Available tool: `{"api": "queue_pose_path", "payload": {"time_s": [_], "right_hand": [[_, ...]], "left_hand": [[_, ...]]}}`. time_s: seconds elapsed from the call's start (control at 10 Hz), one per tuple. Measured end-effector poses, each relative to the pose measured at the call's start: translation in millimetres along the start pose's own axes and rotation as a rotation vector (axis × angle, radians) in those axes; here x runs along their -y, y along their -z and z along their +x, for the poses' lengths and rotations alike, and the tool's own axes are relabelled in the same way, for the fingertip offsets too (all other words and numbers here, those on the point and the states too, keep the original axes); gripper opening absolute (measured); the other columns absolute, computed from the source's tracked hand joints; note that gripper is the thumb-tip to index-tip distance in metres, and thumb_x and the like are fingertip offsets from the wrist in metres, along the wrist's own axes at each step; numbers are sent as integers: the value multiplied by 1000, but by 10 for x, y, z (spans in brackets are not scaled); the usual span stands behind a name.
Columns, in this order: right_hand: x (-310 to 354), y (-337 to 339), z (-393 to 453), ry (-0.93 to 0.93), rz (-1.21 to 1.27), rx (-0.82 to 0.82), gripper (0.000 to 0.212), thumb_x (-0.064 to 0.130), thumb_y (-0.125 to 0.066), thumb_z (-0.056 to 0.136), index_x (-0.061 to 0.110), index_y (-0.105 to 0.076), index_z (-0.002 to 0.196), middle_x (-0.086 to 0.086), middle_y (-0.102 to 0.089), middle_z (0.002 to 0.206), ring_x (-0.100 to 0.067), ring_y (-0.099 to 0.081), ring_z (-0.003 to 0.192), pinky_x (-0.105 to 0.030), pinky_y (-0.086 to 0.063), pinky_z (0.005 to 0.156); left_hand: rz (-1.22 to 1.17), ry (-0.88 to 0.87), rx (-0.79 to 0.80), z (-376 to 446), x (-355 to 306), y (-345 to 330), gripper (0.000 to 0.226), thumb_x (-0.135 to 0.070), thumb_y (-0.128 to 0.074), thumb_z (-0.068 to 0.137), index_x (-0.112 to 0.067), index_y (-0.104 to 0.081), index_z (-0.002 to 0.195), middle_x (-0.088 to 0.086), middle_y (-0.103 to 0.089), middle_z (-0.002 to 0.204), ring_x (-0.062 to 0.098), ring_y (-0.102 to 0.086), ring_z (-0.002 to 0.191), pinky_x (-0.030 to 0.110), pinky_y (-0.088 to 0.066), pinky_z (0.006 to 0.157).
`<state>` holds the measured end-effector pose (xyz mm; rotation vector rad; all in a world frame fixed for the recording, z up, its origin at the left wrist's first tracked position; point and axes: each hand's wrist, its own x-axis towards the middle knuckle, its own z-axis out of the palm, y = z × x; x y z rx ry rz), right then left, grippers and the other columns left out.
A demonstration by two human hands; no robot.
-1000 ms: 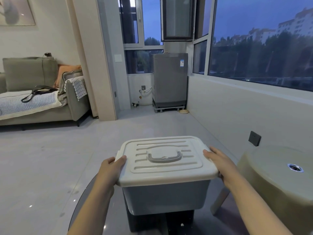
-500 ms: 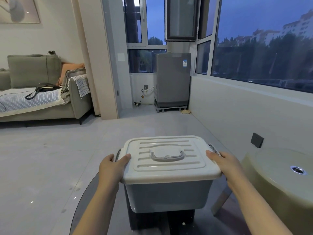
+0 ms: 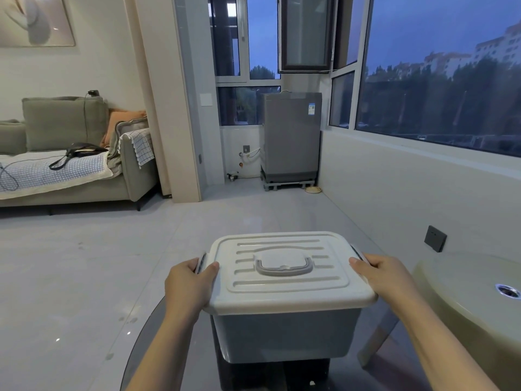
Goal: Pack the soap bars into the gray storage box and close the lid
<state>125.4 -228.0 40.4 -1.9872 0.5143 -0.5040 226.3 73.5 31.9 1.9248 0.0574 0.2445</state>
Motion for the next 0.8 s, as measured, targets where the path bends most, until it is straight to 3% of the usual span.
{"api": "queue_pose_path", "payload": {"time_s": [0.2, 0.5, 0.6, 0.7, 0.8], "right_hand": [[39, 31, -8, 29, -41, 37, 18, 23, -58, 87, 14, -73, 89, -9, -73, 84, -26, -64, 80, -29, -40, 61], [61, -7, 51, -6, -5, 51, 20, 26, -57, 87, 12, -73, 86, -7, -70, 80, -22, -59, 74, -30, -39, 63], [53, -26, 61, -27, -15, 53, 23, 28, -56, 88, 11, -71, 81, -13, -69, 81, -21, -54, 70, -32, -37, 63], [56, -43, 60, -73, -75, 61, 40, 36, -53, 89, 7, -62, 115, -15, -65, 114, -27, -59, 98, -36, -44, 81], [211, 4, 3, -9, -137, -137, 62, 41, -51, 89, 9, -35, 140, -13, -44, 142, -27, -44, 127, -35, -34, 99]], "left_hand": [[85, -57, -24, 11, -10, -36, 16, -21, -61, 82, -16, -52, 70, 6, -47, 68, 18, -39, 64, 30, -31, 61], [63, -18, -35, 1, -62, -35, 25, -19, -62, 80, -12, -45, 64, 9, -35, 65, 20, -30, 61, 29, -25, 59], [129, -21, -24, 22, -93, -49, 23, -20, -61, 81, -11, -47, 65, 11, -38, 65, 23, -35, 62, 30, -27, 58], [248, -17, 24, -40, -177, -52, 32, -24, -54, 88, -9, -60, 116, 15, -64, 109, 33, -57, 102, 36, -44, 83], [351, -126, -28, -106, -275, -85, 58, -32, -48, 93, -10, -31, 144, 13, -44, 144, 32, -44, 129, 40, -37, 101]]}}
